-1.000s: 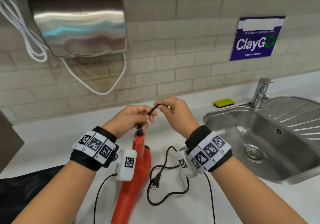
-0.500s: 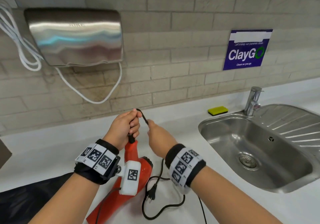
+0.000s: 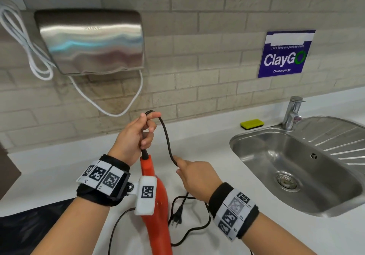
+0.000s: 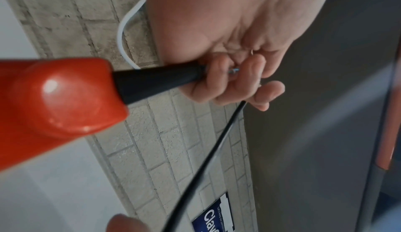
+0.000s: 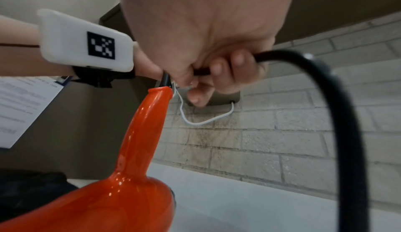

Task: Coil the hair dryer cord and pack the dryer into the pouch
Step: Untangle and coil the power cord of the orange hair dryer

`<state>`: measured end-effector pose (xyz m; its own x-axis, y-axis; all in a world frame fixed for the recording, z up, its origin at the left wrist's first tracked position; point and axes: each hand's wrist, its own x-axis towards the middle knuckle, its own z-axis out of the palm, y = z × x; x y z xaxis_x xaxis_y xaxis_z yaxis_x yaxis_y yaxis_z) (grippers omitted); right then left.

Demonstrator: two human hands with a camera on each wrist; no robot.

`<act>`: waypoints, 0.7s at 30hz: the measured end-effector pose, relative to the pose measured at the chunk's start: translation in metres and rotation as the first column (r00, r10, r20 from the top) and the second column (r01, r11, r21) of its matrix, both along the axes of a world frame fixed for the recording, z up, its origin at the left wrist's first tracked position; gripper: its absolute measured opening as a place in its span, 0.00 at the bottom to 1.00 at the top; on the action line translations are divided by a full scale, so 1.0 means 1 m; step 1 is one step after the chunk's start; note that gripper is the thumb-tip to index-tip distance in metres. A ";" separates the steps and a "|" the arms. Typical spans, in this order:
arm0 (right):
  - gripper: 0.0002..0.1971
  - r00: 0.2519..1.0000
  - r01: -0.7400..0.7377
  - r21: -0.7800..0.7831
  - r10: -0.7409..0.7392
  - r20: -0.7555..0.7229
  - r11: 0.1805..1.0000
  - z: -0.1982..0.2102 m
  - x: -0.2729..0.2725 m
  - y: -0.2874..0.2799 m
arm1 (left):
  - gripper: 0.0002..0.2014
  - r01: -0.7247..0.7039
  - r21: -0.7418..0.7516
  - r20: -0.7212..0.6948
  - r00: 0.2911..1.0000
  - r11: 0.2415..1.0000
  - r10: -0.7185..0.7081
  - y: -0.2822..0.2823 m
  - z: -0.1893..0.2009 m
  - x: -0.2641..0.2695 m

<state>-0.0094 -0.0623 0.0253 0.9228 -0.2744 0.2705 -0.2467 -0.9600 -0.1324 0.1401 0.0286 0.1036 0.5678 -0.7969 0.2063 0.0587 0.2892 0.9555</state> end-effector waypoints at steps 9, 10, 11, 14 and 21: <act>0.27 0.977 -0.183 -0.260 0.147 -0.152 0.948 0.007 0.001 0.015 | 0.18 0.089 -0.057 -0.046 0.995 0.994 -0.092 0.000 -0.004 -0.007; 0.26 0.977 -0.209 -0.322 0.183 -0.109 0.924 0.009 0.000 0.014 | 0.18 0.097 -0.054 -0.029 0.995 0.994 -0.098 0.000 -0.005 -0.007; 0.24 0.977 -0.207 -0.389 0.209 -0.038 0.898 0.010 -0.001 0.012 | 0.18 0.099 -0.044 -0.014 0.995 0.994 -0.100 -0.001 -0.006 -0.006; 0.20 0.934 -0.205 -0.462 0.314 0.171 0.863 0.023 -0.001 0.007 | 0.18 0.084 0.024 0.059 0.995 0.996 -0.085 -0.001 -0.007 -0.006; 0.15 0.844 -0.173 -0.231 0.265 0.466 0.957 0.069 0.011 0.008 | 0.43 0.121 0.225 0.339 0.920 0.967 -0.194 -0.002 0.000 -0.018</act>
<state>0.0019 -0.0539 0.0943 0.6895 0.0126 0.7242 0.0247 -0.9997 -0.0061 0.1224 0.0271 0.1037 0.3492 -0.9150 0.2020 -0.2661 0.1099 0.9577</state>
